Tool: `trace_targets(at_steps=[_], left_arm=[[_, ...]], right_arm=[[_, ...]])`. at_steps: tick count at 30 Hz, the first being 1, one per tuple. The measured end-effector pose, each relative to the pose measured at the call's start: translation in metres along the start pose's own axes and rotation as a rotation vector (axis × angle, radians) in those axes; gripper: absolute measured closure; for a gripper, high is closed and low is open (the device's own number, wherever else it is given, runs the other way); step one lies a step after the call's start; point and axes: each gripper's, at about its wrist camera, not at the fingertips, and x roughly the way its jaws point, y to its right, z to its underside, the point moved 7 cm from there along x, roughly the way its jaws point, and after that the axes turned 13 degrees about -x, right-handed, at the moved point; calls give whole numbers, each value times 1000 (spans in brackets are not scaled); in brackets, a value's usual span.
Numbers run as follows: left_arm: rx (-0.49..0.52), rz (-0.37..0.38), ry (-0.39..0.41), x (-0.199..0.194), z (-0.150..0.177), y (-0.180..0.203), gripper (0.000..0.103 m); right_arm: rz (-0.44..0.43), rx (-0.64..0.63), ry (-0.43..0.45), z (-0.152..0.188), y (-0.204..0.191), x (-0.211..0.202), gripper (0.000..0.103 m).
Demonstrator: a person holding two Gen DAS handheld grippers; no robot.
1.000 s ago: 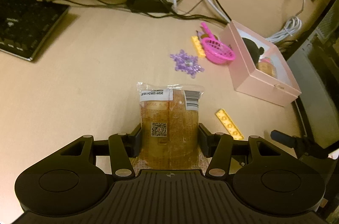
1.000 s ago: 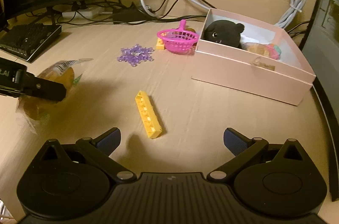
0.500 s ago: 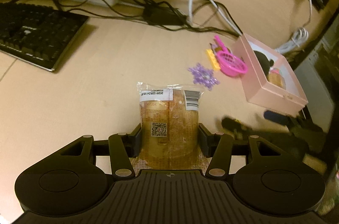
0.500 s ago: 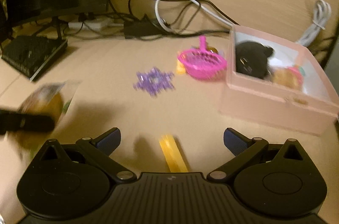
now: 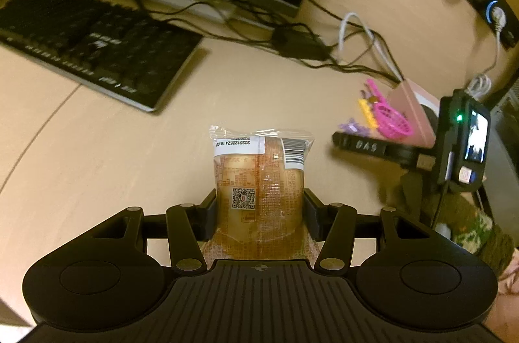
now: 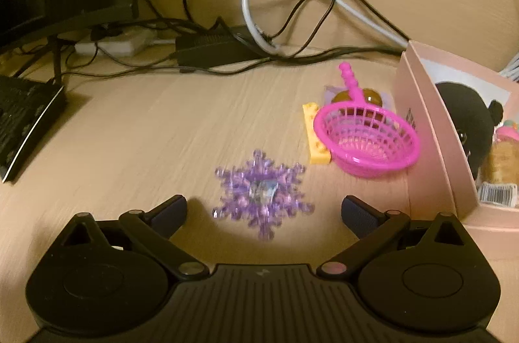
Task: Organize objects
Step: 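Close the right tool around the purple snowflake piece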
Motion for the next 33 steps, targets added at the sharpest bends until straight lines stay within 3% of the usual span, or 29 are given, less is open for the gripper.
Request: trace_targets(at_steps=[3,7,14,21,29,33], left_arm=[[-11,-18,-5,-3,1,-12,47],[-4,-16,-12,-4,3,-19,47],[-17,38,-42,16,14,-11,47],[47,113,-66,35,21,35,47],[66,145,-114,53,36,75,47],[40,122,-135,61,41,85,47]], right_arm=[[-11,-16,10,-6,-6,1,12],[-34,-54,24,-10,-16,-4,42],[-97,-155,27,8,-46,-34,42],[-174,-217,-26,53,-61,-98,42],[-202,-152,-73,94,-30,-127,42],[-206,-150,-82,106,-17,-129,41]])
